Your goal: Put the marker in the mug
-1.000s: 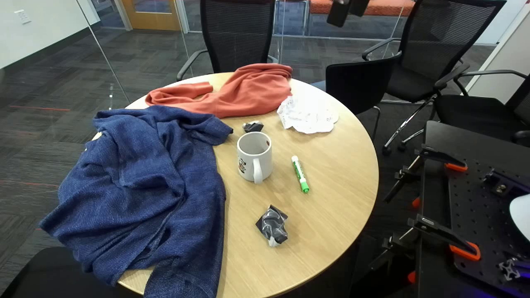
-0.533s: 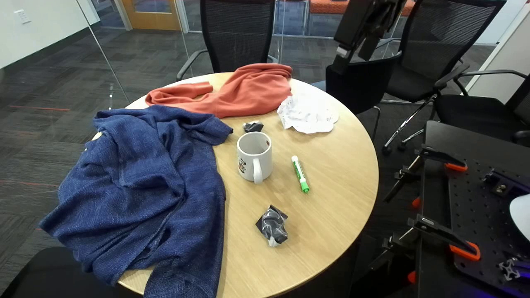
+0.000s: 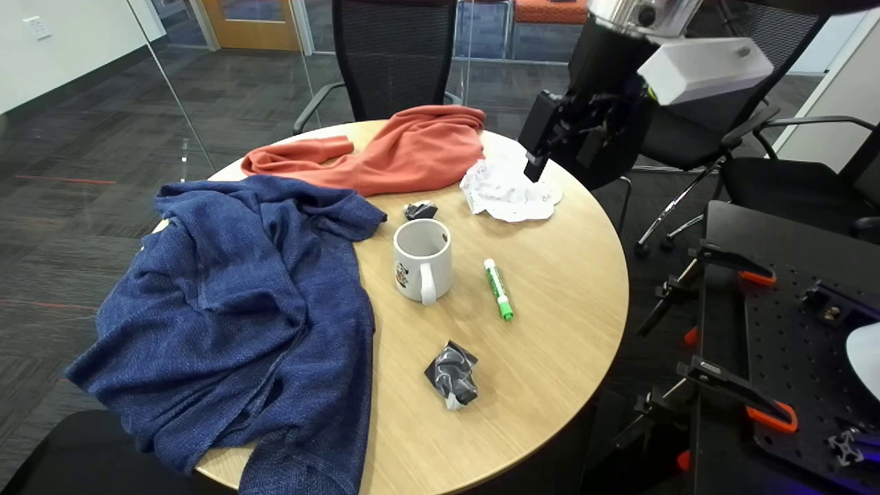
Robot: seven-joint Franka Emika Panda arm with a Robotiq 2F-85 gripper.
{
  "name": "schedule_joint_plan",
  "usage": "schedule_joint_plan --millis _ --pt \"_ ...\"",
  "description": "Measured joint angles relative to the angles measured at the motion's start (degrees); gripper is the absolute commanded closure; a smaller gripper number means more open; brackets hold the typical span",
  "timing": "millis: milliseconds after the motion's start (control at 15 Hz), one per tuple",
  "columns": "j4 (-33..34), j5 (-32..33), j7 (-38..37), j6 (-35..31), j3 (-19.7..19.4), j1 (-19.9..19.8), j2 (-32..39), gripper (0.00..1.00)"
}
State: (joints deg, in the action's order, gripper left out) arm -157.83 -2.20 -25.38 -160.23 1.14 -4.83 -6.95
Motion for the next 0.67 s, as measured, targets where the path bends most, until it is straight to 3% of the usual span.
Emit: schedule_joint_plan --millis 333,667 --pt "3.38 4.24 -9.45 -1.78 -0.60 -0.20 9.84 0.00" --pt "8.80 4.44 -12.18 -1.78 -3.65 3.12 18.04 0.00"
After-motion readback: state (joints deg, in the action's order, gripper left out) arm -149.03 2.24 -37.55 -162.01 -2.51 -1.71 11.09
